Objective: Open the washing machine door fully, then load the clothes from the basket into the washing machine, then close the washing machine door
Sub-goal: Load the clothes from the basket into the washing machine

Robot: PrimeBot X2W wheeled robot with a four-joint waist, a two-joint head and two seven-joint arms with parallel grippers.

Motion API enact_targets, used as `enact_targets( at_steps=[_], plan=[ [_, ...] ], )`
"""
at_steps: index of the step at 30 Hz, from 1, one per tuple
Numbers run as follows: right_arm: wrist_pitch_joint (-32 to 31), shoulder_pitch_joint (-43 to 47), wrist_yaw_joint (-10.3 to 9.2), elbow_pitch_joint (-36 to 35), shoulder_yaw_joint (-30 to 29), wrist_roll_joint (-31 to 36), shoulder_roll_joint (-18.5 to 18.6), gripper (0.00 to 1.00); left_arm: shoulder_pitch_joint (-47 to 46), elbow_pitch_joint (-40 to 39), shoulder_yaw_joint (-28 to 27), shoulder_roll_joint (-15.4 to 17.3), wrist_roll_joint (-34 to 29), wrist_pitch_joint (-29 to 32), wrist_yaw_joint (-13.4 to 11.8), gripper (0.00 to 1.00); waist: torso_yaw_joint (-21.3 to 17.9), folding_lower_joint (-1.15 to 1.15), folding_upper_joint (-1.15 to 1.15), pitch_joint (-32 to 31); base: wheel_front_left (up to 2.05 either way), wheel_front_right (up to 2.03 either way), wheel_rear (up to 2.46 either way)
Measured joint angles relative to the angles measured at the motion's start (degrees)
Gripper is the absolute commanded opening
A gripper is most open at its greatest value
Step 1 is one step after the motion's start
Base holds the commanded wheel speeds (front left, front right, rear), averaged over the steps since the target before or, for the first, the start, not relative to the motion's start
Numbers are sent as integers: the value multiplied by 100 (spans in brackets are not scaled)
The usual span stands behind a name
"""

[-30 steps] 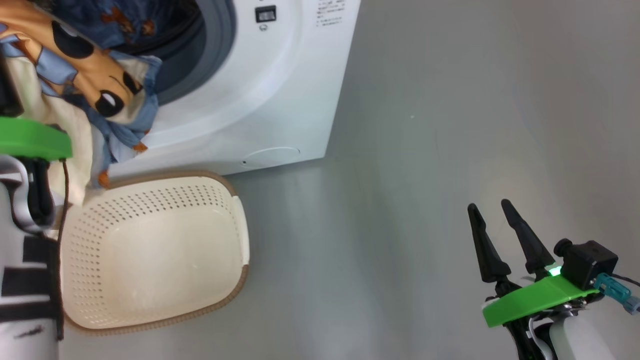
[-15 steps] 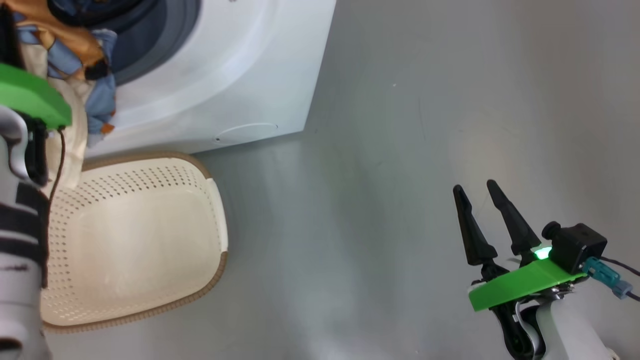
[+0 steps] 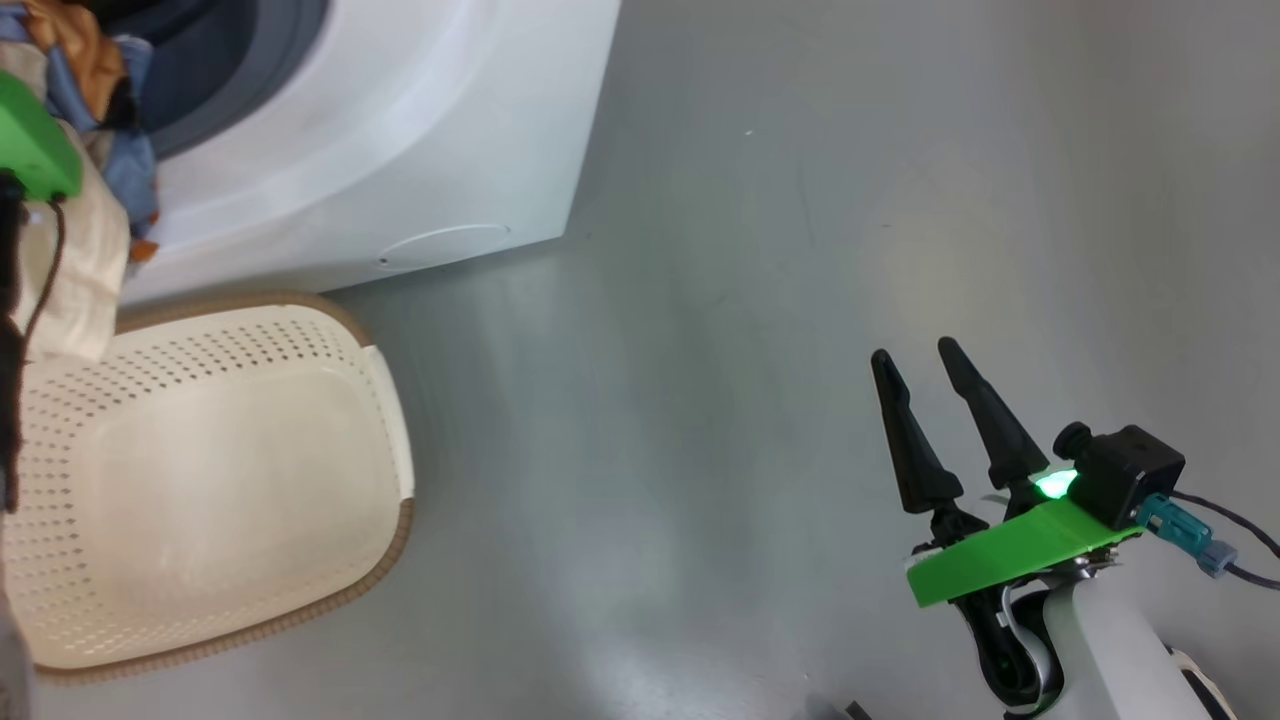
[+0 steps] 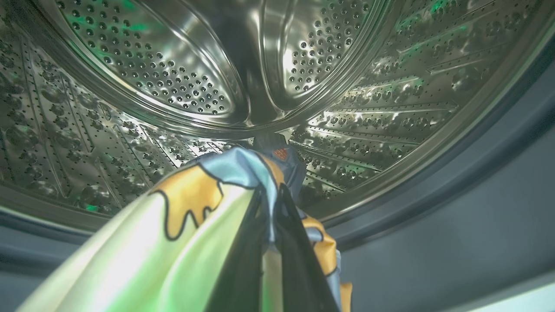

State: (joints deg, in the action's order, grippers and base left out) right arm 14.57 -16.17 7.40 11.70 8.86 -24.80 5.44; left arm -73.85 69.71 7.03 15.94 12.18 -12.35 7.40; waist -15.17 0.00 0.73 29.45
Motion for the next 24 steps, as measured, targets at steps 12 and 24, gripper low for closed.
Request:
enact_targets(
  at_steps=[12, 24],
  plan=[
    [0, -53, 0, -25, 101, -7, -82, 100, -307, -935, -90, 215, 54, -207, -68, 0, -213, 0, 0, 211, 0, 0, 0],
    [0, -163, 0, -87, 100, -8, -157, 100, 243, -2312, -639, 285, -238, -235, -209, 100, -312, 0, 0, 422, 0, 0, 0]
  ],
)
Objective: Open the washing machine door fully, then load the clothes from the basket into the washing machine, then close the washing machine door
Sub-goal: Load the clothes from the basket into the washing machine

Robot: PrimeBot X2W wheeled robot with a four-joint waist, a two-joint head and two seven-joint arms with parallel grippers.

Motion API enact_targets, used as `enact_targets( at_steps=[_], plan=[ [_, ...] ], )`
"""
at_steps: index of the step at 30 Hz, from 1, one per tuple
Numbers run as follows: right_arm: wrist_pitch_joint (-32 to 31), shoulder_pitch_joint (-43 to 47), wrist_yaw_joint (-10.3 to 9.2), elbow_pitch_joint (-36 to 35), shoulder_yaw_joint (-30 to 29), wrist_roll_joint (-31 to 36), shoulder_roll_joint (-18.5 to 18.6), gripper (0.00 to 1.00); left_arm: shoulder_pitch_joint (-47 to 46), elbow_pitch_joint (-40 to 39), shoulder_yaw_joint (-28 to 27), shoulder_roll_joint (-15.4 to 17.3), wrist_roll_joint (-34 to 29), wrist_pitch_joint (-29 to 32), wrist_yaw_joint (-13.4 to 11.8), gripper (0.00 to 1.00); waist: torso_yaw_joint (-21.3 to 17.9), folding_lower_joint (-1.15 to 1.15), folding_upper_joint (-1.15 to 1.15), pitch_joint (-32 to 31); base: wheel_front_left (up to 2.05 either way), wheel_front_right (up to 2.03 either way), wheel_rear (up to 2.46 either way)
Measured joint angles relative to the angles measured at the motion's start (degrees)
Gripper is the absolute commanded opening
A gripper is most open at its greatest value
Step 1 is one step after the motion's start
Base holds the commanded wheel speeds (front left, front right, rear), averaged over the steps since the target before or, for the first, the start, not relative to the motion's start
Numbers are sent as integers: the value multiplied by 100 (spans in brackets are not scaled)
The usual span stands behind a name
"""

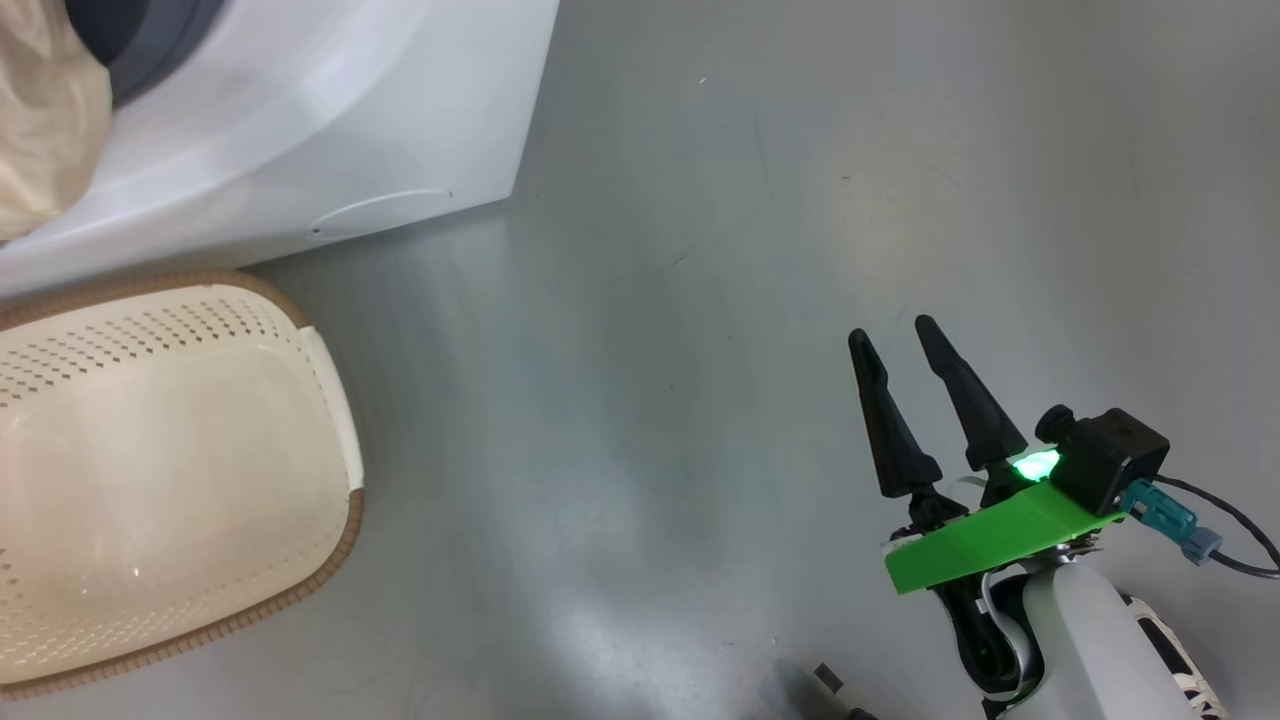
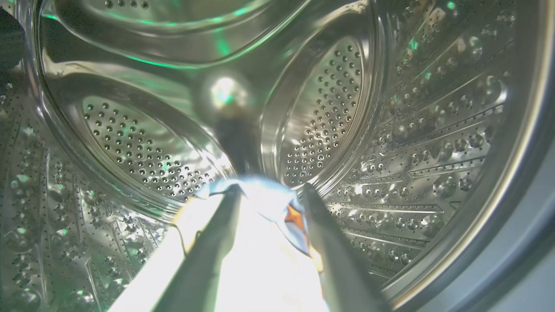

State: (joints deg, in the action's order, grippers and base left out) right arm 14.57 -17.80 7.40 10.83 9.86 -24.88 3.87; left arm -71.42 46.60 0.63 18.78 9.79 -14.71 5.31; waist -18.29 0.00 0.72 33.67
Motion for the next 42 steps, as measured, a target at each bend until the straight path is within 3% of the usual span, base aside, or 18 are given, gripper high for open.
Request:
enact_targets(
  at_steps=[14, 21, 42],
  plan=[
    [0, -13, 0, 4, 0, 0, -9, 100, 15, 260, -279, -145, -1, -1, 107, 100, 114, 0, 0, -20, 0, 0, 0],
    [0, -13, 0, 7, -30, 0, 10, 100, 481, 191, -467, -324, 0, 0, 152, 100, 223, 0, 0, -81, 0, 0, 0],
    [0, -12, 0, -29, -352, 19, 249, 100, 2376, -1144, -848, -902, 43, 0, 203, 100, 817, 0, 0, -252, 0, 0, 0]
  ],
)
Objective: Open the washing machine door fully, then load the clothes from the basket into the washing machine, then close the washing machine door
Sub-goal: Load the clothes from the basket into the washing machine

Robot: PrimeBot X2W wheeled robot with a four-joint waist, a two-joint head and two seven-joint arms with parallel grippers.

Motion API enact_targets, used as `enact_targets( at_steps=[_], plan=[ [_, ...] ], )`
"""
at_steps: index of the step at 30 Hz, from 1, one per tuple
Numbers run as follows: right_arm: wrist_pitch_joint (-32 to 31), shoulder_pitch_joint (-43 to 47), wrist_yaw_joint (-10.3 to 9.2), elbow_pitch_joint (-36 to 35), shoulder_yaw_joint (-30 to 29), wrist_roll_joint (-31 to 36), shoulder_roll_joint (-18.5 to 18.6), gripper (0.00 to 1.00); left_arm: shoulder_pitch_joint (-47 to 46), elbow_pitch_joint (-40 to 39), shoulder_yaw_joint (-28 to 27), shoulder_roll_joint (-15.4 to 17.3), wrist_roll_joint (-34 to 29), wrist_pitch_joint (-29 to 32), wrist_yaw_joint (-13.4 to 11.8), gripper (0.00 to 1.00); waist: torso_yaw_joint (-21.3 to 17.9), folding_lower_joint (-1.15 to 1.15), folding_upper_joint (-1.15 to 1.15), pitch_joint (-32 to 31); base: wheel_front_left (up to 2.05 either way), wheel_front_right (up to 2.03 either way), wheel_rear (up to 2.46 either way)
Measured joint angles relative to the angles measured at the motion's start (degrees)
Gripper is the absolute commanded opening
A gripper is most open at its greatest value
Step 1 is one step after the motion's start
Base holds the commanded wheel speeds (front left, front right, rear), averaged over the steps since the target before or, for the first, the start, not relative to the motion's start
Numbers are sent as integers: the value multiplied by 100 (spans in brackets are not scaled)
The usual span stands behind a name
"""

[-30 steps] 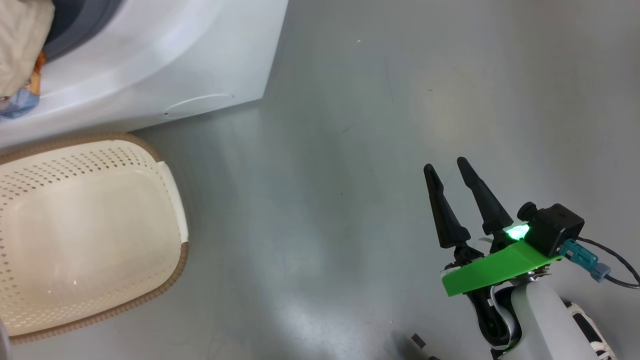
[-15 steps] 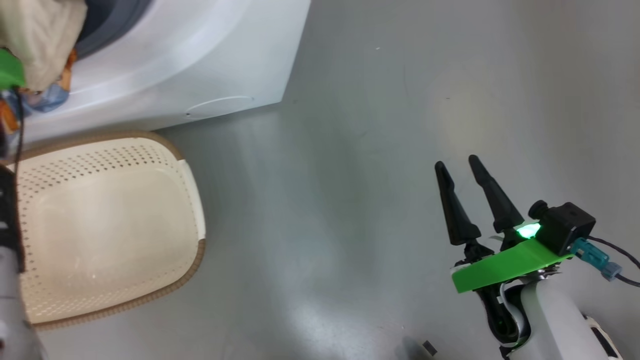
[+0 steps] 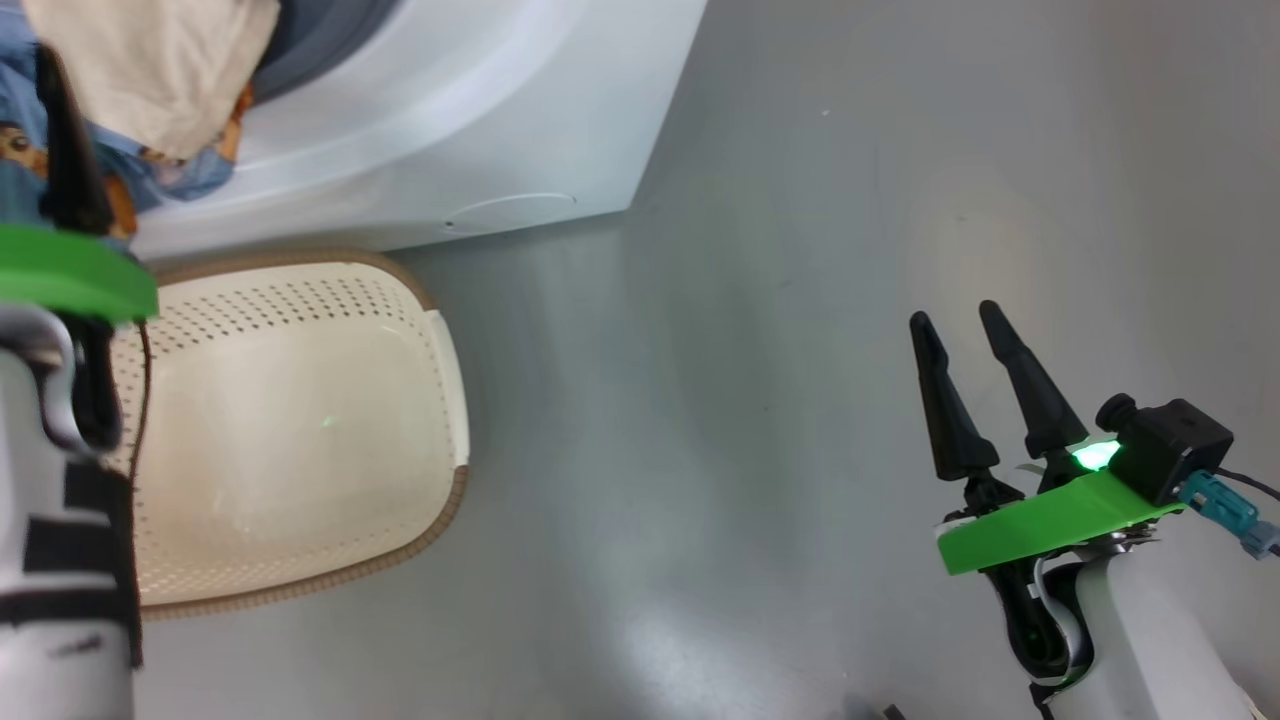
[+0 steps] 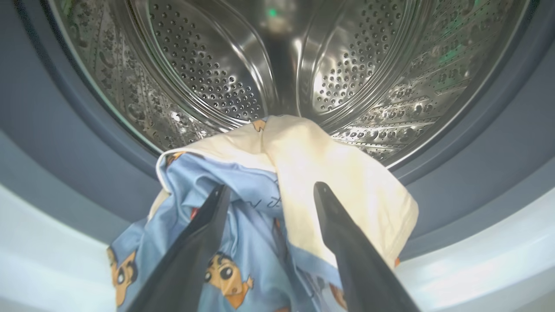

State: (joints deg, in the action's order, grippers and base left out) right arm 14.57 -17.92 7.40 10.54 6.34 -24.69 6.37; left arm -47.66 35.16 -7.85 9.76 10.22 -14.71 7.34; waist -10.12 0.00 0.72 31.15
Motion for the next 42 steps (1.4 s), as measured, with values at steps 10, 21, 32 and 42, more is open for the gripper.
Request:
enact_targets(
  at_steps=[10, 21, 32, 42],
  plan=[
    [0, 31, 0, 40, -49, 10, 154, 100, 1278, -676, -66, -189, 74, 0, 0, 100, 173, 0, 0, -248, 0, 0, 0],
    [0, 159, 0, 56, -91, 9, 278, 100, 2796, -1709, -114, -278, 201, 0, 0, 100, 310, 0, 0, -471, 0, 0, 0],
    [0, 172, 0, 56, -140, 10, 333, 100, 3824, -2575, -278, -441, 230, 0, 0, 100, 343, 0, 0, -477, 0, 0, 0],
    [0, 172, 0, 35, -171, 10, 336, 100, 3825, -2625, -372, -481, 229, 0, 0, 100, 367, 0, 0, -451, 0, 0, 0]
  ],
)
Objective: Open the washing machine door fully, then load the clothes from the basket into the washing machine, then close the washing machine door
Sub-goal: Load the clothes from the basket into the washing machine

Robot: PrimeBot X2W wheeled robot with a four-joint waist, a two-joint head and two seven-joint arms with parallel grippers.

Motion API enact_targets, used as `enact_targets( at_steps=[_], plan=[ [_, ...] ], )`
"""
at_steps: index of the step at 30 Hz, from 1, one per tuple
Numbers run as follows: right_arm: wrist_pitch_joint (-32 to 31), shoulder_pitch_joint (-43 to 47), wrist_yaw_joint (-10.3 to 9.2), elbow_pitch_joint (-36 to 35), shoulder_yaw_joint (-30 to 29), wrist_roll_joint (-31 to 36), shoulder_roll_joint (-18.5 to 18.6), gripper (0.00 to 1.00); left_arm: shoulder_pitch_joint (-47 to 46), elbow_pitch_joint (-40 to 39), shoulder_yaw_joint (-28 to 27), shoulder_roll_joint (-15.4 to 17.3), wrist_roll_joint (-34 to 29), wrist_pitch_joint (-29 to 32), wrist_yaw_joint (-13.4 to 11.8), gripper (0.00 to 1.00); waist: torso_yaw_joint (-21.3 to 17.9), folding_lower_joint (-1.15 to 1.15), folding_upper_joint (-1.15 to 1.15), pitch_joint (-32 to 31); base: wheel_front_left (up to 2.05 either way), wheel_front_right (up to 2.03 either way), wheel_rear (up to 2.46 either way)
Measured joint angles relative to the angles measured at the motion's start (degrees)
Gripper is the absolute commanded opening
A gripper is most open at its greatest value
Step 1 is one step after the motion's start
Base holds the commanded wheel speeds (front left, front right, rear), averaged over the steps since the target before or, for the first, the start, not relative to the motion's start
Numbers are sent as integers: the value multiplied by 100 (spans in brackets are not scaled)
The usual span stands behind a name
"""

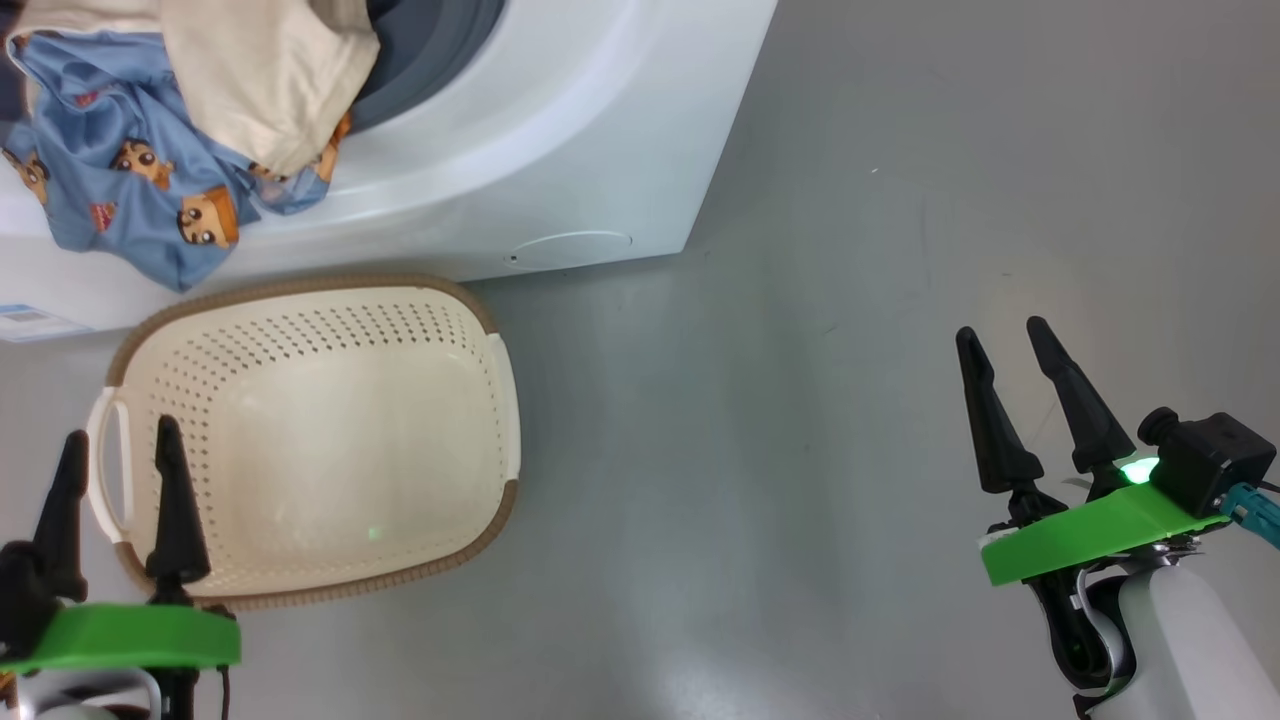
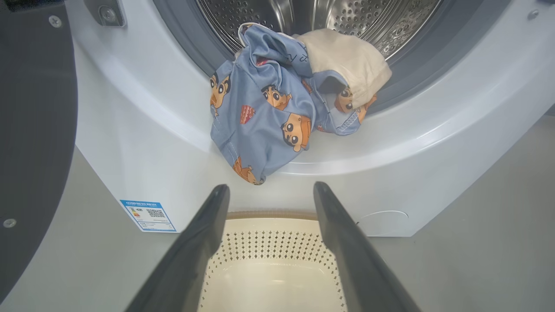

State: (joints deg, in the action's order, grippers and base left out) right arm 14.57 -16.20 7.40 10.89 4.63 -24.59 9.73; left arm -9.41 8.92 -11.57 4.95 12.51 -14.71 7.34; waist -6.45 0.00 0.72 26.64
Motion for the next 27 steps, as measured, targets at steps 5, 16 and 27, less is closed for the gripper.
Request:
enact_targets(
  at_steps=[5, 16, 27],
  plan=[
    [0, -14, 0, -18, 4, 32, -15, 100, -354, 376, 44, 129, 27, 1, 1, 100, 8, 0, 0, 110, 0, 0, 0],
    [0, -122, 0, -45, 29, 32, -87, 100, -1601, 1450, 281, 426, 212, 1, 1, 100, -88, 0, 0, 393, 0, 0, 0],
    [0, -298, 0, -74, 138, 32, -205, 100, -3141, 3148, 543, 846, 434, 1, 5, 100, -273, 0, 0, 676, 0, 0, 0]
  ],
)
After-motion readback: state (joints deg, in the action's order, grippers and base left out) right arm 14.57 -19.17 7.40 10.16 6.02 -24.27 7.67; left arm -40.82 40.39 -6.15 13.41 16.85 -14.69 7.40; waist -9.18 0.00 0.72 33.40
